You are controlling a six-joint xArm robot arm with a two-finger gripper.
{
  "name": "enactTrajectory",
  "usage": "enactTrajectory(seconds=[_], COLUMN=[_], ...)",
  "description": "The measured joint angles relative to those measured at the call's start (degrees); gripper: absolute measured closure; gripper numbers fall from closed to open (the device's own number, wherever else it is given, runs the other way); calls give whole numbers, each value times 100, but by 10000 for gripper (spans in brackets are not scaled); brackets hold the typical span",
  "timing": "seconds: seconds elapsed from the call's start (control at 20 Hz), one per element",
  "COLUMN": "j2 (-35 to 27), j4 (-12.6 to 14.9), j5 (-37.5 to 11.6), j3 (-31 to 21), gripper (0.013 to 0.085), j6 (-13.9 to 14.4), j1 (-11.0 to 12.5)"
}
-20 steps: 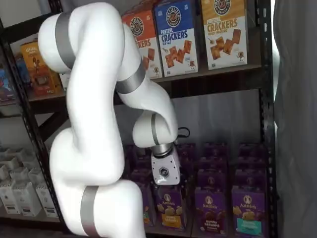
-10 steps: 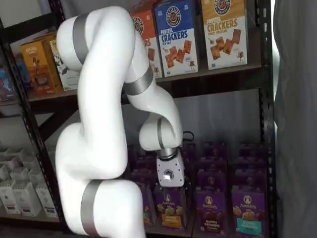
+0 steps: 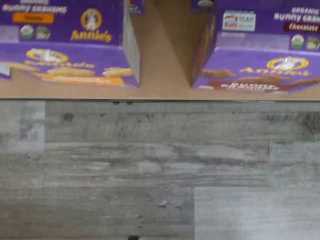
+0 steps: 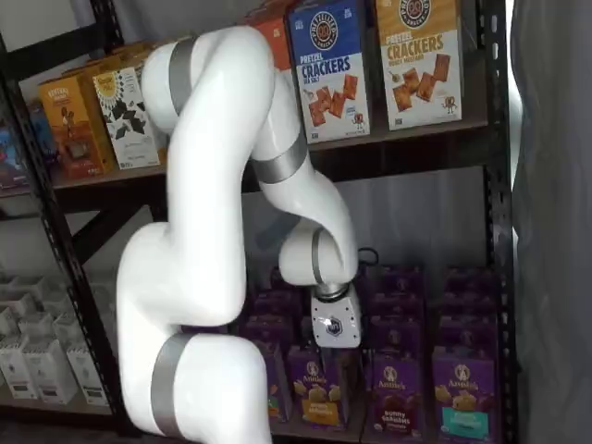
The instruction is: Pick up the purple box with a brown patch in the center, on the bottom shelf, the fifth box from the left
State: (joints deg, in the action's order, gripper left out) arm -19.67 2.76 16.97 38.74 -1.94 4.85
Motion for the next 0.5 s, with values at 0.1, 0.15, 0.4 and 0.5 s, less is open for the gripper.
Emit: enactTrajectory(seconds=[0.1,0.15,0.4,0.5], j2=[-179,-256,-611,-721], j4=[-91,-227,-1012,-1165], j5=[-45,-82,-235,-255], j3=[153,216,548,675], gripper=[130,130,130,130], j6=[-135,-280,-1065,-1225], j1=[49,59,85,100])
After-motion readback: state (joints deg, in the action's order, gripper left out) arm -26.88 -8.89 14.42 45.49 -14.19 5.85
